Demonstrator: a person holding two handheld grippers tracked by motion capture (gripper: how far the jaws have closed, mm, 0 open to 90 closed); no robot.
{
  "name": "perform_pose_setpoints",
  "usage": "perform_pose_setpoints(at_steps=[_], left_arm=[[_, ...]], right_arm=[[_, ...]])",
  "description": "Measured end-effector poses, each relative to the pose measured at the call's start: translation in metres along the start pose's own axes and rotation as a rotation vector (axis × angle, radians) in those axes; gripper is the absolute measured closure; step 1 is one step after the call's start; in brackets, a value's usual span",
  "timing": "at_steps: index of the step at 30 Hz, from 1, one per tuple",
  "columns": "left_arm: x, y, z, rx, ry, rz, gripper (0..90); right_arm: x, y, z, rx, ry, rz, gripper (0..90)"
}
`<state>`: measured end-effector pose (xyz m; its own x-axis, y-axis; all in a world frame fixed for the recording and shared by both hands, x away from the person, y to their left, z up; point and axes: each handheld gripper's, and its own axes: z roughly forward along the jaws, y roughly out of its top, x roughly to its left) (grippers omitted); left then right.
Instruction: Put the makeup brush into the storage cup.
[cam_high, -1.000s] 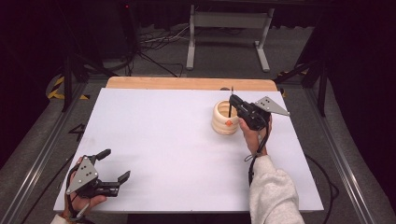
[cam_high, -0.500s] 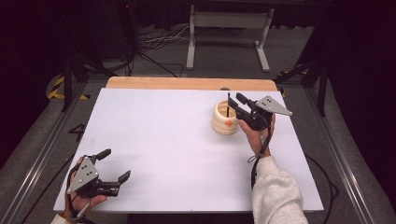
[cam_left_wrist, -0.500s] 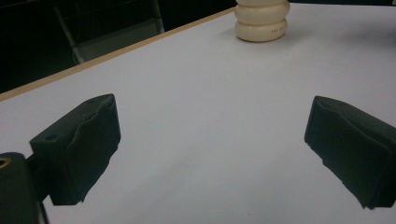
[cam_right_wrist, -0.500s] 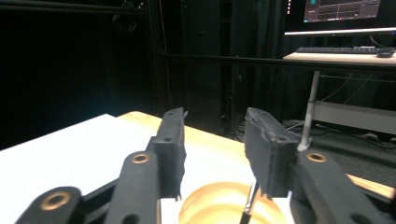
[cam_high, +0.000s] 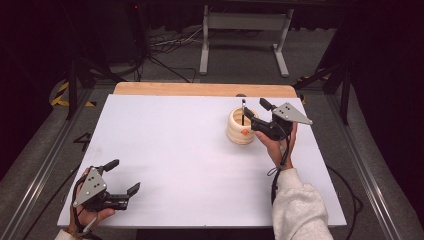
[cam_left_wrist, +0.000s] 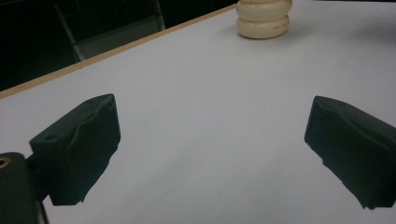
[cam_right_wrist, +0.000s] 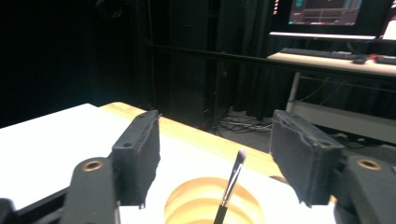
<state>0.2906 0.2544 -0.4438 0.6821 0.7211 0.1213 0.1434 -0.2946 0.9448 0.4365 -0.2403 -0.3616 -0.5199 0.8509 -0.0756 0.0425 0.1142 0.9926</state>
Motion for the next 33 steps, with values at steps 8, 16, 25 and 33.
perform_pose_setpoints(at_steps=[8,16,25,33], left_arm=[[0.0003,-0.0001,0.0006,0.006,-0.003,0.009,4.4],[-0.0004,-0.0004,0.0009,0.008,-0.004,0.001,4.3],[-0.0005,-0.0005,0.0008,0.01,0.001,-0.001,4.3],[-0.0005,-0.0002,0.0007,0.012,0.0,0.002,4.3]], right_arm=[[0.0028,0.003,-0.0018,-0.001,-0.075,-0.035,17.0],[0.0049,0.0036,0.0009,0.023,-0.07,-0.072,8.9],[0.0073,0.0046,0.0015,0.03,-0.061,-0.079,3.6],[0.0093,0.0074,-0.001,0.024,-0.062,-0.103,3.5]])
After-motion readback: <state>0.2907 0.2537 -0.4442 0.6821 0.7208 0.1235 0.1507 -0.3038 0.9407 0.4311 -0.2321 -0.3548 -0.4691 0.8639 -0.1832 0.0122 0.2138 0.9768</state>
